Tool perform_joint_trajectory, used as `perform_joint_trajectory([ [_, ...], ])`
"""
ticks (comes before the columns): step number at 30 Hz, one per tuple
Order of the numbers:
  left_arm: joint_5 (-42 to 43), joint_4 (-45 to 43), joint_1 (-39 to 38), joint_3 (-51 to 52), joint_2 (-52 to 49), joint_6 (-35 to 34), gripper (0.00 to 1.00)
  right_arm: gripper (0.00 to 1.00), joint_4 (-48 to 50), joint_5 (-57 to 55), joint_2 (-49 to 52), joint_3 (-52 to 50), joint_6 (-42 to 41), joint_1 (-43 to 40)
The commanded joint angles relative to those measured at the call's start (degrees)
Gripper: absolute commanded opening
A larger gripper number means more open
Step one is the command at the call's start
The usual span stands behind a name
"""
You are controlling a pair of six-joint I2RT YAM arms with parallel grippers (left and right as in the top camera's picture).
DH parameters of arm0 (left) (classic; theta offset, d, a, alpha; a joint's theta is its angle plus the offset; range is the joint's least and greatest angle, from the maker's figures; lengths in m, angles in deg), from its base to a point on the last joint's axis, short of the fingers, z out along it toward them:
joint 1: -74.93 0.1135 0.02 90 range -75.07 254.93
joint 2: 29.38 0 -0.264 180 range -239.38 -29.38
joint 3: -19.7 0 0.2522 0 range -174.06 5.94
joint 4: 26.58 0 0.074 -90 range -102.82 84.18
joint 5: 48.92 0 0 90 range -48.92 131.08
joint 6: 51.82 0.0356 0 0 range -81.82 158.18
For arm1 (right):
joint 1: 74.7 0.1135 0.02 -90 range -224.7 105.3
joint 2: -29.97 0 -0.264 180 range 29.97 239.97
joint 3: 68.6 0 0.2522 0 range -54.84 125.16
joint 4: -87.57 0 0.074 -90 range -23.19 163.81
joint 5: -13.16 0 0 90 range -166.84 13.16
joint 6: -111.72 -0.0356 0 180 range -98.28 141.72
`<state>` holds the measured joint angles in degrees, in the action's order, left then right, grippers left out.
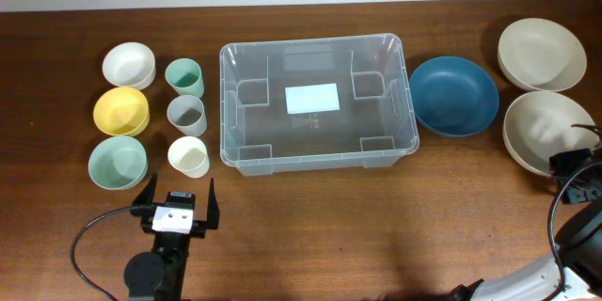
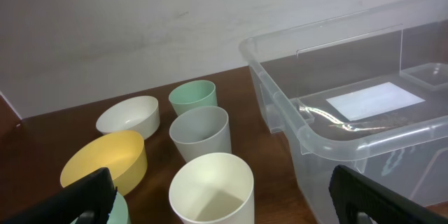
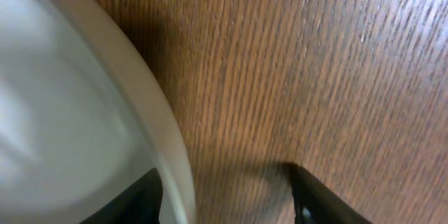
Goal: Pack container
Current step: 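Grasp the rim of the top cream bowl with the right gripper, then lift the cream bowl and carry it over the clear container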
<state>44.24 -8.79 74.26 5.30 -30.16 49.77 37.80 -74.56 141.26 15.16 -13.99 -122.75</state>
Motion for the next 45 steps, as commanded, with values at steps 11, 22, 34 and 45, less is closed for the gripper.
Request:
perform_joint_trajectory([
  [11, -0.2, 0.3, 0.3, 0.1, 0.4, 0.7, 1.0, 0.24, -0.2, -1.4, 0.6, -0.6, -0.3, -4.1],
  [22, -0.2, 0.3, 0.3, 0.1, 0.4, 0.7, 1.0, 0.04, -1.1, -1.2, 0.5, -0.6, -2.1, -5.7],
  [34, -0.2, 0.4, 0.3, 0.1, 0.4, 0.7, 1.0, 0.04, -8.2, 6.4, -5.9, 6.3, -4.0, -7.5],
  [45, -0.2, 0.4, 0.3, 0.1, 0.4, 0.7, 1.0, 0.04, -14.7, 26.7, -19.4, 14.6, -1.6, -7.4],
])
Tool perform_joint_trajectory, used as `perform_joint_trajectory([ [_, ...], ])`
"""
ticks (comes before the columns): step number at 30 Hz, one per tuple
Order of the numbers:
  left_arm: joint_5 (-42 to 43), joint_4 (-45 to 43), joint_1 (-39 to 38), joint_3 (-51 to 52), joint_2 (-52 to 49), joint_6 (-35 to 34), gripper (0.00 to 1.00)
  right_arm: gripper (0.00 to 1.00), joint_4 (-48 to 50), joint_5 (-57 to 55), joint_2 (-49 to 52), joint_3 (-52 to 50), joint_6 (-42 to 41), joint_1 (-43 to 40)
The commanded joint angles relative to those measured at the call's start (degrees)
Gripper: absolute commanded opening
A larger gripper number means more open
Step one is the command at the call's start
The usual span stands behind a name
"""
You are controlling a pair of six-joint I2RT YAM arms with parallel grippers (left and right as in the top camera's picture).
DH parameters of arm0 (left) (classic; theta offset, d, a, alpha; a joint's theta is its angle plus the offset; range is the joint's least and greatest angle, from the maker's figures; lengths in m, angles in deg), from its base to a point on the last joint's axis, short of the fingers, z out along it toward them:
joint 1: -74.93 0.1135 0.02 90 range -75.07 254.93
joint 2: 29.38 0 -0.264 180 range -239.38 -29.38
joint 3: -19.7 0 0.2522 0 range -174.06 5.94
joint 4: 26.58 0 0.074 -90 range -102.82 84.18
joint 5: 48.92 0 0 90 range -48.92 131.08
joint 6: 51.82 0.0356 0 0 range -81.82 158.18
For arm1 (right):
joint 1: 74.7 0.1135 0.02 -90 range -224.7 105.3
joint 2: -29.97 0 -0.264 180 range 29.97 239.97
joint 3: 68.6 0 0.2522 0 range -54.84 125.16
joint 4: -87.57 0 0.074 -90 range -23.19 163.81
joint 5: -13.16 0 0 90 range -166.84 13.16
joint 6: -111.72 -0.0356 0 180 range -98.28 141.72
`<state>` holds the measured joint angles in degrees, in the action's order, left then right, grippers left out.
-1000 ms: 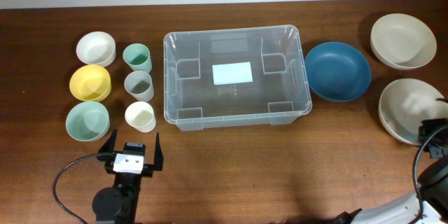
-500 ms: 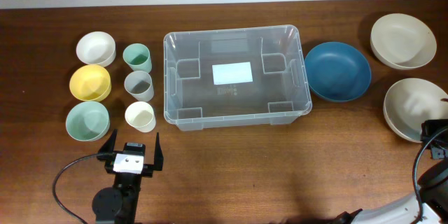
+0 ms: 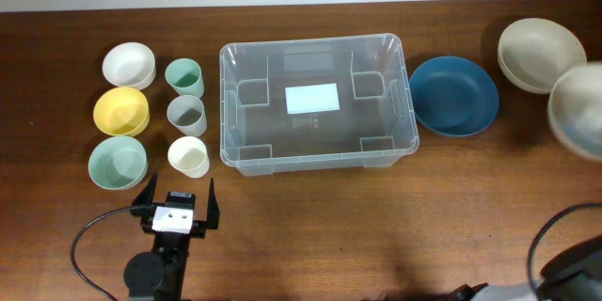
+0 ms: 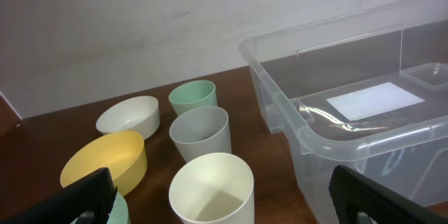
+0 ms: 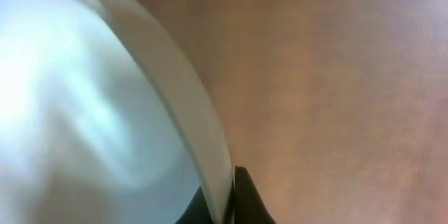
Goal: Pack container
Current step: 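Lift the cream bowl and carry it over the clear container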
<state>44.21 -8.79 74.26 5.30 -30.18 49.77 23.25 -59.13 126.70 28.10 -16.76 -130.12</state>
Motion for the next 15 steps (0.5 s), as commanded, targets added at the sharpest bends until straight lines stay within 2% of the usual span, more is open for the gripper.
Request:
perform_joint_trajectory([
  [1, -0.2, 0.4, 0.3, 0.1, 0.4, 0.7, 1.0, 0.04, -0.2, 14.9, -6.3, 1.7, 1.2, 0.0],
  [7, -0.2, 0.3, 0.3, 0.1, 0.4, 0.7, 1.0, 0.04, -1.9, 31.7, -12.6, 1.7, 5.3, 7.5],
  [12, -0.2, 0.4, 0.3, 0.1, 0.4, 0.7, 1.0, 0.04, -3.7, 30.4, -14.7, 1.7, 8.3, 23.9],
  [15, -0.2, 0.4, 0.3, 0.1, 0.4, 0.7, 1.0, 0.04, -3.0, 23.7, -14.3, 1.7, 8.1, 36.0],
])
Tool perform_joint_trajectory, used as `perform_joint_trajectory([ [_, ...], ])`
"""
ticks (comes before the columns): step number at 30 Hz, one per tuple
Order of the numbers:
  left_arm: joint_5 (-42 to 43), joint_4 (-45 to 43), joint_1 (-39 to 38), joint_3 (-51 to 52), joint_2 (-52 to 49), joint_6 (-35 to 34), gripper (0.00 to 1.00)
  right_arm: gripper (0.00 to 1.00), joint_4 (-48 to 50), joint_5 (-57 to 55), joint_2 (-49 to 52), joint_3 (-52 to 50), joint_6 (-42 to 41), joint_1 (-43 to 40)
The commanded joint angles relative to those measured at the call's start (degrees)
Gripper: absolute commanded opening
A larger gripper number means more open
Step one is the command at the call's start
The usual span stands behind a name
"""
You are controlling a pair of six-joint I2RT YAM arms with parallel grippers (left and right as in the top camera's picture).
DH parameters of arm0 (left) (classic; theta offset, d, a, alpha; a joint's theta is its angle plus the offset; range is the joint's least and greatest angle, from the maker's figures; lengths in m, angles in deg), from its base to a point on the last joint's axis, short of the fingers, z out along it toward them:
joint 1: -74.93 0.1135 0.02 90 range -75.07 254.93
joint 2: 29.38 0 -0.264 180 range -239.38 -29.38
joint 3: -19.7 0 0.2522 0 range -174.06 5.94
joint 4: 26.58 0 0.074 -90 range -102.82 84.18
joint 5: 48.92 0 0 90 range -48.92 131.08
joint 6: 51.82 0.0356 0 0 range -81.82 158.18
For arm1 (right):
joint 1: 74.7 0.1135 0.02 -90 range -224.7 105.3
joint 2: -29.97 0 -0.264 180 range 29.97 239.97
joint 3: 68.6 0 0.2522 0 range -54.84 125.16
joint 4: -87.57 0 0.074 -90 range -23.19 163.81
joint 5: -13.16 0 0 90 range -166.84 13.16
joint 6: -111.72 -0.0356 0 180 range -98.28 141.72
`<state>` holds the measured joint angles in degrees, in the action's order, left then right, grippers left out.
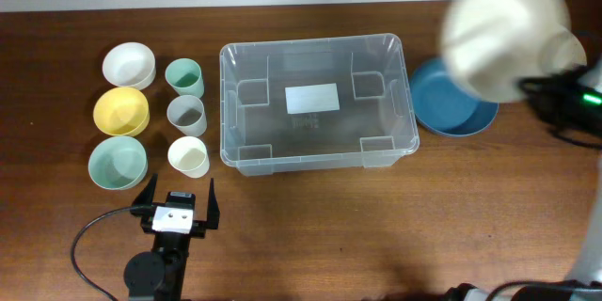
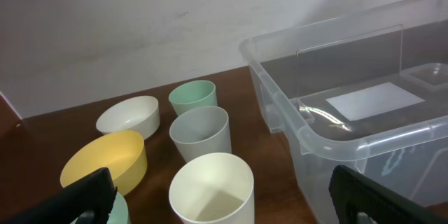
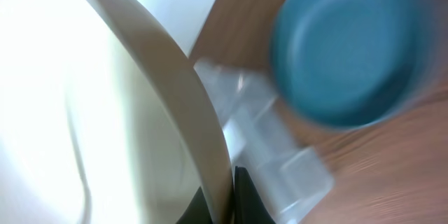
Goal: Pack container
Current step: 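Lift the cream bowl and carry it over the clear container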
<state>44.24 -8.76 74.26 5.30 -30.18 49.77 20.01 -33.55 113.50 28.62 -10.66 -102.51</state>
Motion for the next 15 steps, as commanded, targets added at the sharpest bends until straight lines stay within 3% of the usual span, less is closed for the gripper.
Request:
perform_joint_trajectory([
  [1, -0.2, 0.3, 0.3, 0.1, 0.4, 0.7, 1.0, 0.04, 0.2, -5.7, -0.8, 1.1, 1.8, 12.4],
  [7, -0.2, 0.3, 0.3, 0.1, 0.4, 0.7, 1.0, 0.04, 1.0, -24.6, 2.9, 1.1, -2.1, 31.8],
  [15, -0.2, 0.3, 0.3, 0.1, 0.4, 0.7, 1.0, 0.04, 10.2, -26.6, 13.7, 1.1, -5.0, 43.8],
])
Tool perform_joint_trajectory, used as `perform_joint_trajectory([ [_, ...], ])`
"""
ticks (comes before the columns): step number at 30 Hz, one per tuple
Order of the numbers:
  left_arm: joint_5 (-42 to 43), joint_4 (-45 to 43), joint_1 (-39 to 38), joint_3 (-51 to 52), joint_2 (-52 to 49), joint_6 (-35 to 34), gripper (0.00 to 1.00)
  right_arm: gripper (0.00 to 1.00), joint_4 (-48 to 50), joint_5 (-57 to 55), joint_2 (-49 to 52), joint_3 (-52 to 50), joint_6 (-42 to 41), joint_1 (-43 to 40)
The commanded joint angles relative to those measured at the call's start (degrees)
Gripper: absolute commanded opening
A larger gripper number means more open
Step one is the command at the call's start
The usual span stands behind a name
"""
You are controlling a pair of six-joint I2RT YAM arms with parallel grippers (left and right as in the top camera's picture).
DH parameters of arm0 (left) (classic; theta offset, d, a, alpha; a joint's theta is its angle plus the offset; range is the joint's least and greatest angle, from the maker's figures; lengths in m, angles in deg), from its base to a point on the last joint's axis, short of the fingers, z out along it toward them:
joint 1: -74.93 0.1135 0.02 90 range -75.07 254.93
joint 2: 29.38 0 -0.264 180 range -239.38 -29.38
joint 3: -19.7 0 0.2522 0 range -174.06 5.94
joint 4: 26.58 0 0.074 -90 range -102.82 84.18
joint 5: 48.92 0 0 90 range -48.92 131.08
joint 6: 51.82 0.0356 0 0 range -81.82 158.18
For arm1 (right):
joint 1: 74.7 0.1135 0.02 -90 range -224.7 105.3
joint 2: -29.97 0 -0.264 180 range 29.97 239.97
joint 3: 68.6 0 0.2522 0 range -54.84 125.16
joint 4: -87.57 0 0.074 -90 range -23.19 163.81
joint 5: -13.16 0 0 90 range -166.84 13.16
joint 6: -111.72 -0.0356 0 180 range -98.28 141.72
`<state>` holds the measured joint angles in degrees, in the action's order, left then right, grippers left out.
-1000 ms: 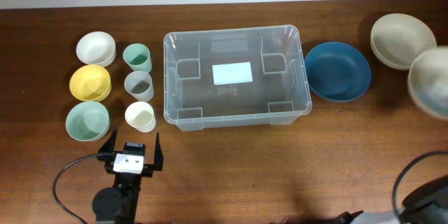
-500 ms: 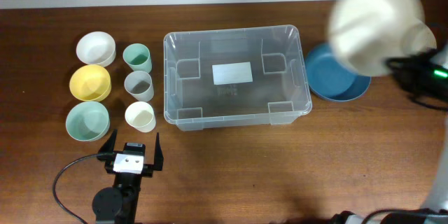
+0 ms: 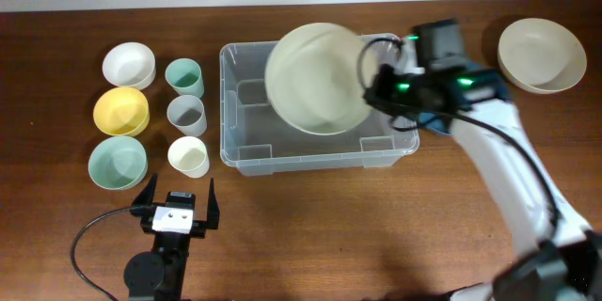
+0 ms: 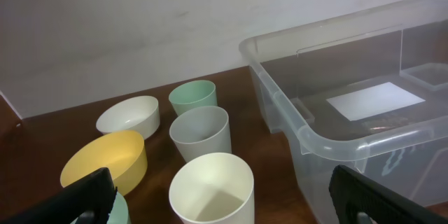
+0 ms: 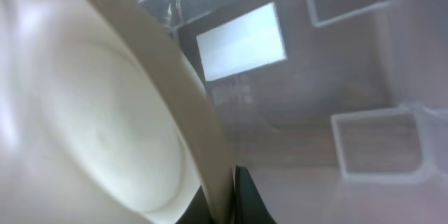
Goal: Pack container
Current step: 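Lift the cream bowl and carry it over the clear container, then lower the cream bowl into the container and release it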
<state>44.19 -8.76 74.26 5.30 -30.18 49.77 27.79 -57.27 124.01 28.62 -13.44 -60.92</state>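
A large cream bowl (image 3: 315, 77) hangs tilted over the clear plastic container (image 3: 246, 155), pinched by its rim in my right gripper (image 3: 372, 89). In the right wrist view the bowl (image 5: 91, 119) fills the left side, and the container's floor with its white label (image 5: 241, 42) lies below. My left gripper (image 3: 177, 204) stands open near the table's front edge, its fingertips (image 4: 84, 194) framing a cream cup (image 4: 210, 189) just ahead.
Left of the container stand a white bowl (image 3: 128, 64), a yellow bowl (image 3: 121, 110), a pale green bowl (image 3: 118, 162), and green, grey (image 3: 186, 114) and cream cups. A second cream bowl (image 3: 540, 54) sits far right. The right arm covers the table right of the container.
My right gripper has moved left with the cream bowl, from above the blue bowl to over the container's middle. The left arm has not moved.
The right gripper stood open at the rim of the nearer cream bowl on the table's right. It was then shut on the rim with the bowl lifted, then over the blue bowl, and now over the container. The left gripper stayed still throughout.
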Motion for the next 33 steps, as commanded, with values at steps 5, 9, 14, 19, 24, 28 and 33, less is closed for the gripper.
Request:
perform_joint_trajectory([
  [5, -0.1, 0.3, 0.3, 0.1, 0.4, 0.7, 1.0, 0.04, 8.0, -2.7, 9.2, 1.1, -6.9, 4.6],
  [9, -0.1, 0.3, 0.3, 0.1, 0.4, 0.7, 1.0, 0.04, 8.8, -2.7, 11.8, 1.1, -7.2, 5.3],
  [14, -0.1, 0.3, 0.3, 0.1, 0.4, 0.7, 1.0, 0.04, 8.8, -3.1, 13.9, 1.1, -7.3, 5.4],
  [19, -0.1, 0.3, 0.3, 0.1, 0.4, 0.7, 1.0, 0.04, 8.8, -3.4, 15.9, 1.1, -7.4, 5.4],
  [24, -0.1, 0.3, 0.3, 0.1, 0.4, 0.7, 1.0, 0.04, 8.6, -3.4, 17.5, 1.1, -7.4, 5.5],
  [28, -0.1, 0.3, 0.3, 0.1, 0.4, 0.7, 1.0, 0.04, 8.6, -3.3, 18.7, 1.1, -7.4, 5.6],
  [33, -0.1, 0.3, 0.3, 0.1, 0.4, 0.7, 1.0, 0.04, 8.8, -3.4, 20.3, 1.1, -7.3, 6.5],
])
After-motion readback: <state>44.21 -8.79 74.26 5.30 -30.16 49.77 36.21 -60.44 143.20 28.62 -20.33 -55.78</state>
